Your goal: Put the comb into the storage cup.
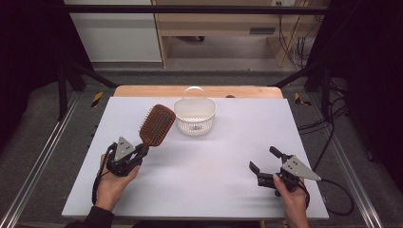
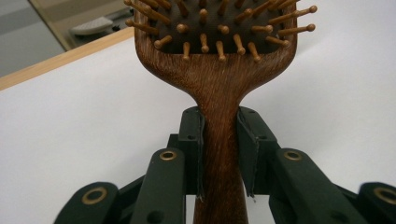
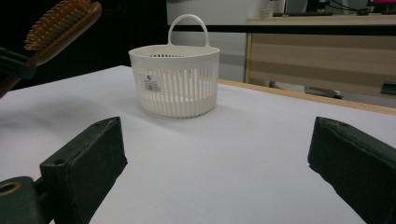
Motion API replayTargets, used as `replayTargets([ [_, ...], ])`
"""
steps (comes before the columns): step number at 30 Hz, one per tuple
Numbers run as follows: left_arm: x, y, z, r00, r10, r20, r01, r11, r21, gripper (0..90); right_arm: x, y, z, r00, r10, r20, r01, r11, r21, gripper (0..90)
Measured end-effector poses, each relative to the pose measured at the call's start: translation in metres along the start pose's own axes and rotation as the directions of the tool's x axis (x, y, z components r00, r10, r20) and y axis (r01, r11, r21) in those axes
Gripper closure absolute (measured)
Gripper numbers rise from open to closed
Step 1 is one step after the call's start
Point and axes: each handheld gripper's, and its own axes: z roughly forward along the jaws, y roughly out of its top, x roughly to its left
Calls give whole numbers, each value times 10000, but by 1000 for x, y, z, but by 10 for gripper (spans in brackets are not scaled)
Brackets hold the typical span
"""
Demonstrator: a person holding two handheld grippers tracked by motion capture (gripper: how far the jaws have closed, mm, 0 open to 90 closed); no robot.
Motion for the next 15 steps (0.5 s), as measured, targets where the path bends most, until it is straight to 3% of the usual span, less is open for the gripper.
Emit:
replayTargets([
  [3,-6,2,2,9997,-194,131,201,9983,-542,723,7,3,4,9999,160,-40,-159,9998,87,38],
  [8,-15,4,3,9993,-136,337,176,9923,-1223,723,31,18,18,10000,45,75,-45,10000,59,31],
  [11,-19,3,5,9988,-132,475,199,9892,-1452,723,43,23,30,9994,332,-113,-330,9993,189,36],
  [15,-21,-2,9,9974,-106,711,223,9859,-1658,723,54,32,47,9920,1211,-348,-1208,9926,100,57],
])
